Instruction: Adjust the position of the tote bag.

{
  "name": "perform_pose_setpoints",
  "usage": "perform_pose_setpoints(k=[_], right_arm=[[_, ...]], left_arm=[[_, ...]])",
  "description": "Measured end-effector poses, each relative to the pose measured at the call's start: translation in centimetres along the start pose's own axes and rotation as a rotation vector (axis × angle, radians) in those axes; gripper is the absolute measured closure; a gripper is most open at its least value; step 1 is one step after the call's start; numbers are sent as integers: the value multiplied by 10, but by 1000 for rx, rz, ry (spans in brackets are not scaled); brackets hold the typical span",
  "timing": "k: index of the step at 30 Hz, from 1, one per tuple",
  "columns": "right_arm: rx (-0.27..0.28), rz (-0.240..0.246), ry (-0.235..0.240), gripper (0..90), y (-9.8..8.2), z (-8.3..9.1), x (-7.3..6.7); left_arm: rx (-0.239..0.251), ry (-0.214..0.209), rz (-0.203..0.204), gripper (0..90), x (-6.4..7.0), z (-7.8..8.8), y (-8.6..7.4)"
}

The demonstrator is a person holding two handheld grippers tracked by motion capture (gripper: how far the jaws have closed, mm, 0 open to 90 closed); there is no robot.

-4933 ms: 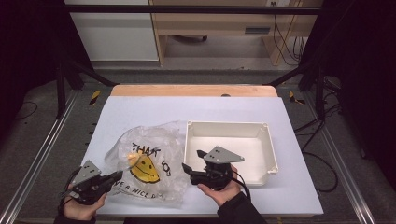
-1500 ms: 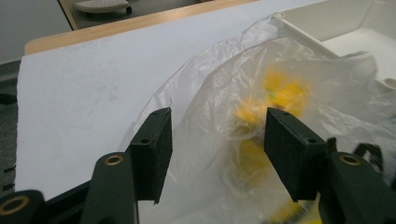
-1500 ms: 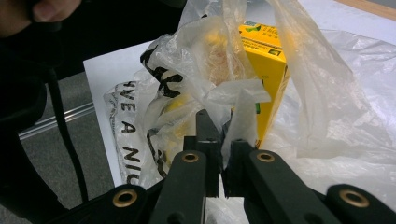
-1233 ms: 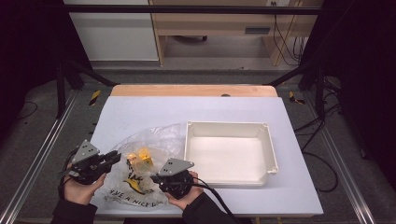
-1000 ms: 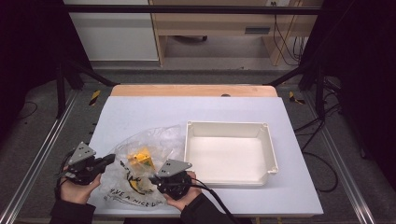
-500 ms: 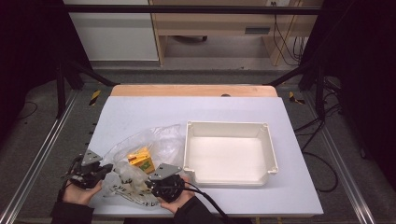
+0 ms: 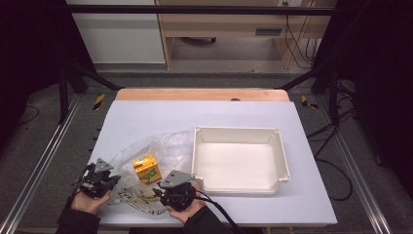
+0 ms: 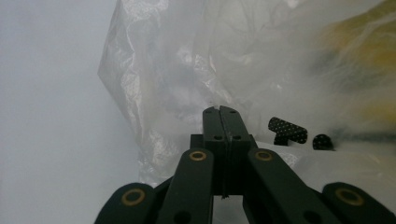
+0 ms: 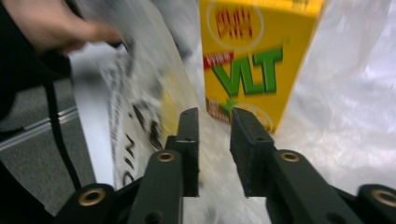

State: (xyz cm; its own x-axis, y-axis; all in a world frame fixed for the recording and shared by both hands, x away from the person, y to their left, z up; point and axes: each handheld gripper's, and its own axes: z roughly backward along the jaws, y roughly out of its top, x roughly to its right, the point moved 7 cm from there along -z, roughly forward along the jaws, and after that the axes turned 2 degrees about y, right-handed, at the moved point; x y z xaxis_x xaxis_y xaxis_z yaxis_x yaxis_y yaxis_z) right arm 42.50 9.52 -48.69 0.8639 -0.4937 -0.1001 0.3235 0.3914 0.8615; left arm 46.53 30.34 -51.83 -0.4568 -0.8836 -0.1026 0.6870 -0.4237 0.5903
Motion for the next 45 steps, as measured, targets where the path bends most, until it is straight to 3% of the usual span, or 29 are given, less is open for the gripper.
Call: perform_pose_setpoints(k=[3, 7, 9, 14, 18, 20, 22, 23, 24, 25, 26, 28, 30, 31, 33, 37, 40, 41, 42, 45], right_arm=[[38, 4, 19, 641, 9, 4, -4], [45, 23, 33, 602, 11, -1, -10], [26, 28, 37, 631, 7, -9, -11], [-33, 35, 55, 823, -7, -26, -16], [-81, 50, 46, 883, -15, -32, -18], [-101, 51, 41, 891, -19, -36, -19], [-116, 49, 36, 893, -22, -38, -18], [-121, 48, 35, 894, -23, -39, -18], [-124, 46, 37, 894, -24, -41, -18], [-130, 41, 35, 894, -25, -41, -18], [-130, 41, 35, 894, -25, -41, -18], [-138, 40, 35, 894, -28, -43, -18], [-139, 39, 35, 894, -28, -43, -18], [-138, 40, 35, 894, -28, -44, -18], [-139, 37, 35, 893, -28, -44, -18], [-135, 38, 34, 893, -29, -44, -18], [-135, 37, 33, 890, -29, -44, -18], [-135, 37, 33, 890, -29, -44, -18], [-134, 35, 35, 888, -28, -43, -18], [-135, 39, 35, 882, -28, -42, -18]], left_arm=[[0, -4, 5, 900, 0, 0, 0], [5, -12, 8, 900, -1, 0, 0], [13, -20, 23, 900, 0, -1, 0], [31, -48, 31, 900, -2, 2, 0], [70, -56, 55, 862, -3, 7, 3], [150, -54, 105, 794, -6, 19, 11], [220, -52, 125, 712, -9, 31, 18], [220, -52, 125, 679, -9, 31, 18], [282, -41, 141, 651, -11, 43, 25], [313, -37, 143, 632, -11, 49, 28], [313, -37, 143, 601, -11, 49, 28], [398, -54, 142, 552, -7, 67, 39], [428, -70, 125, 523, 0, 75, 44], [428, -70, 125, 511, 0, 75, 44], [431, -97, 83, 492, 13, 78, 48], [391, -121, 42, 487, 25, 71, 49], [316, -116, 14, 599, 30, 59, 44], [316, -116, 14, 647, 30, 59, 44], [279, -102, 13, 727, 28, 52, 40], [246, -109, 15, 852, 24, 43, 36]])
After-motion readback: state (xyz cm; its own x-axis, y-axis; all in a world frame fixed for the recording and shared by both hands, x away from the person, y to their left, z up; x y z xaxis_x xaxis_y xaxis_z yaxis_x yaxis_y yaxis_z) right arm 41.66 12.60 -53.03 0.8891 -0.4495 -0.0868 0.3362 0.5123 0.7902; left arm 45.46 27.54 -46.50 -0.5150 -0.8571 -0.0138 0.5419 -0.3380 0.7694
